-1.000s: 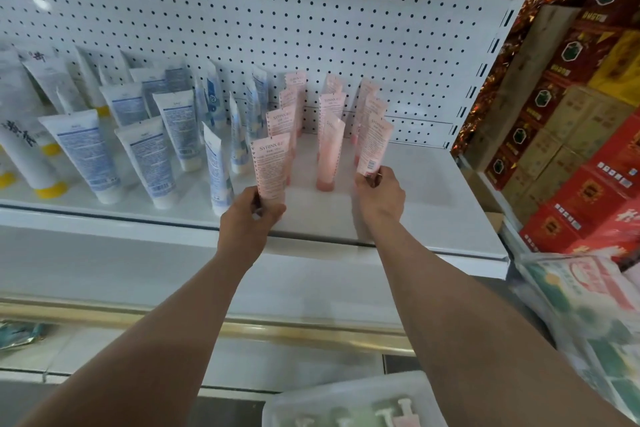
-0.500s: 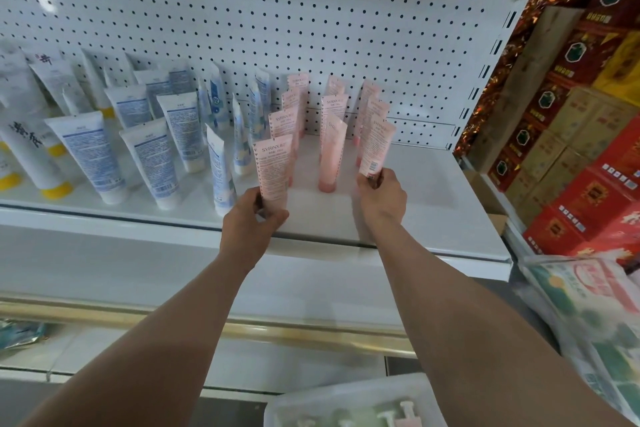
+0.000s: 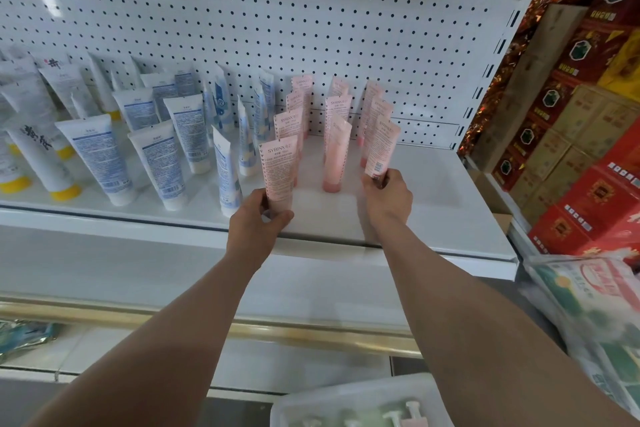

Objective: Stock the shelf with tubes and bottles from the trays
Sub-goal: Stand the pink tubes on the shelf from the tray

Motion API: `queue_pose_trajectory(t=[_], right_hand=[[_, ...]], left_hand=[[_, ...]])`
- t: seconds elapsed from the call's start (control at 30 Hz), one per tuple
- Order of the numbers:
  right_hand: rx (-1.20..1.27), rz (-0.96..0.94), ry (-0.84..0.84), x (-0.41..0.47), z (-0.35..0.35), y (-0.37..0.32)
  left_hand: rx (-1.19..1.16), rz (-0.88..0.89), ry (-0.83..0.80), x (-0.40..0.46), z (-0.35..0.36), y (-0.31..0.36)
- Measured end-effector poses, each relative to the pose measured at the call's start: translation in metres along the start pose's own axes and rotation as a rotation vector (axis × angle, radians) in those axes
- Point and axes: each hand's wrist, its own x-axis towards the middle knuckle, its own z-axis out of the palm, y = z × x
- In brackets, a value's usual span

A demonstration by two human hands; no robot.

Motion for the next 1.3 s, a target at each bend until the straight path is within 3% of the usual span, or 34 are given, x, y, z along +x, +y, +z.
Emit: queue_pose_trajectory(t=[0.4, 0.63, 0.87, 0.93, 1.1, 1.3], right_hand=[[0.015, 0.030, -0.068, -0.005, -0.005, -0.004], [0.256, 0.158, -0.099, -0.032, -0.031, -0.001], [0.461, 0.290, -0.190, -0.074, -0.084, 0.016], [0.486, 0.293, -0.235, -0.088, -0.102, 0.026], [0.402, 0.344, -0.368, -0.122, -0.142, 0.059], [0.310, 0.454, -0.468, -0.157, -0.164, 0.115]], left_hand=[[0.008, -0.021, -0.007, 0.000, 0.000, 0.000], [0.015, -0.062, 0.019, -0.005, 0.006, 0.012], [-0.176, -0.184, 0.184, -0.071, 0.032, 0.041], [-0.293, -0.241, 0.141, -0.094, 0.042, 0.044], [-0.746, -0.507, -0.150, -0.152, 0.066, 0.052], [-0.732, -0.656, -0.302, -0.206, 0.101, 0.033]])
